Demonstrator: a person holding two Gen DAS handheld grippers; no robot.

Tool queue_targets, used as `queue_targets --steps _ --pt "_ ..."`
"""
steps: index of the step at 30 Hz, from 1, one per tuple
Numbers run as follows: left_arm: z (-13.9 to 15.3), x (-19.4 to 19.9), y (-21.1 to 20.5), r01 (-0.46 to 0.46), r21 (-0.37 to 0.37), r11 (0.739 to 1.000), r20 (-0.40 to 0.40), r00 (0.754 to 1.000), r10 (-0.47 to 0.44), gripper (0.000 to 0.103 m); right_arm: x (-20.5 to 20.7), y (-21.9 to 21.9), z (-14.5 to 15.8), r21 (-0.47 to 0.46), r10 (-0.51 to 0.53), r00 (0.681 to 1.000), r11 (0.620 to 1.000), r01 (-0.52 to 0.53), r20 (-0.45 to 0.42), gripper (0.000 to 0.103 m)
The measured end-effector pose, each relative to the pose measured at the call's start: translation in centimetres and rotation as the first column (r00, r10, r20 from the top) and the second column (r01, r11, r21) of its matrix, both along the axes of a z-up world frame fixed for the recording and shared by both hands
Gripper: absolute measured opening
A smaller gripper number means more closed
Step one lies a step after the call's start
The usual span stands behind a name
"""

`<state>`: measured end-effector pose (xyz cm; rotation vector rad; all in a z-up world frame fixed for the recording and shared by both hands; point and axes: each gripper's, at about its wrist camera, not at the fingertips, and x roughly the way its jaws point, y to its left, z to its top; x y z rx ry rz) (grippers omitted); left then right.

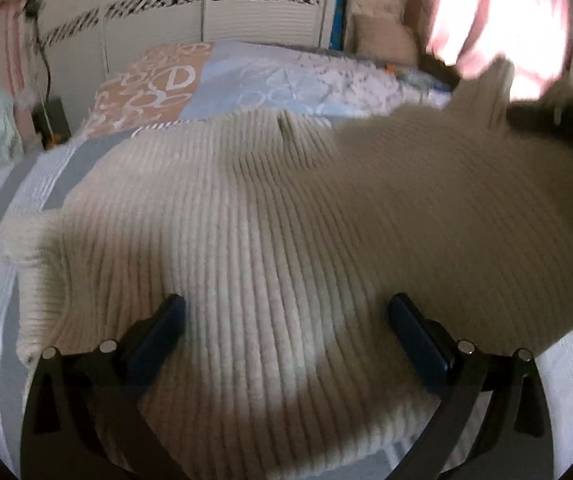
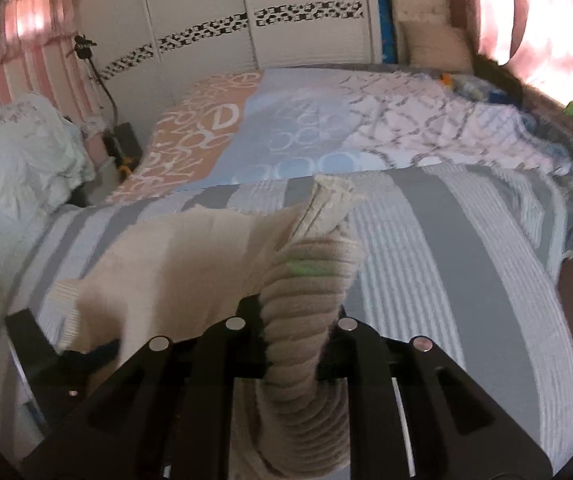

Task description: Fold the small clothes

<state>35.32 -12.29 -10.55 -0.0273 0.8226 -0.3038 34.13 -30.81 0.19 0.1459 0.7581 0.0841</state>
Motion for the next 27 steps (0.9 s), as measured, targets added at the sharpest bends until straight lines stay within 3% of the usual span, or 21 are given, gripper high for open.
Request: queue_targets --steps 2,5,7,18,22,25,26,27 --pt "1.3 0.1 1.1 -0.022 -0.018 1.0 0.007 1.0 0.022 0.101 0.0 0.7 0.6 -0.002 0.011 1.0 1.0 -0.011 0.005 0.013" --pt "4.0 0.2 3.1 -0.076 0.032 0.997 0.072 0.995 0.074 0.101 -0.2 1.8 1.4 -0.01 0.022 1.0 1.0 -0.022 0.018 0.013" --pt "5.1 0.5 5.0 -0.117 0.012 0.993 0.069 0.991 0.116 0.101 -0.3 2.8 1.8 -0.022 0.028 0.999 0.999 -0.027 0.028 0.013" --pt "7.4 1.7 14.1 -0.23 -0.054 0.972 0.066 0.97 0.233 0.101 0.7 8.9 1.0 0.029 0.048 0.999 0.998 -0.048 0.013 0.013" --pt "6.7 2.2 14.5 -0.202 -0.065 0.977 0.032 0.978 0.204 0.101 1.6 10.9 0.4 0.028 0.061 0.998 0.998 -0.061 -0.012 0.013" --pt "4.7 3.1 13.9 -0.152 -0.089 0.984 -0.054 0.988 0.147 0.101 2.0 11.8 -0.9 -0.051 0.054 0.998 0.997 -0.056 -0.042 0.013" --pt "4.3 3.3 13.7 -0.143 -0.097 0.985 -0.071 0.988 0.137 0.101 2.0 11.8 -1.5 -0.08 0.046 0.997 0.996 -0.051 -0.057 0.014" --pt "4.1 3.3 13.5 -0.14 -0.096 0.986 -0.074 0.988 0.133 0.101 2.2 11.9 -2.2 -0.096 0.048 0.996 0.994 -0.056 -0.081 0.022"
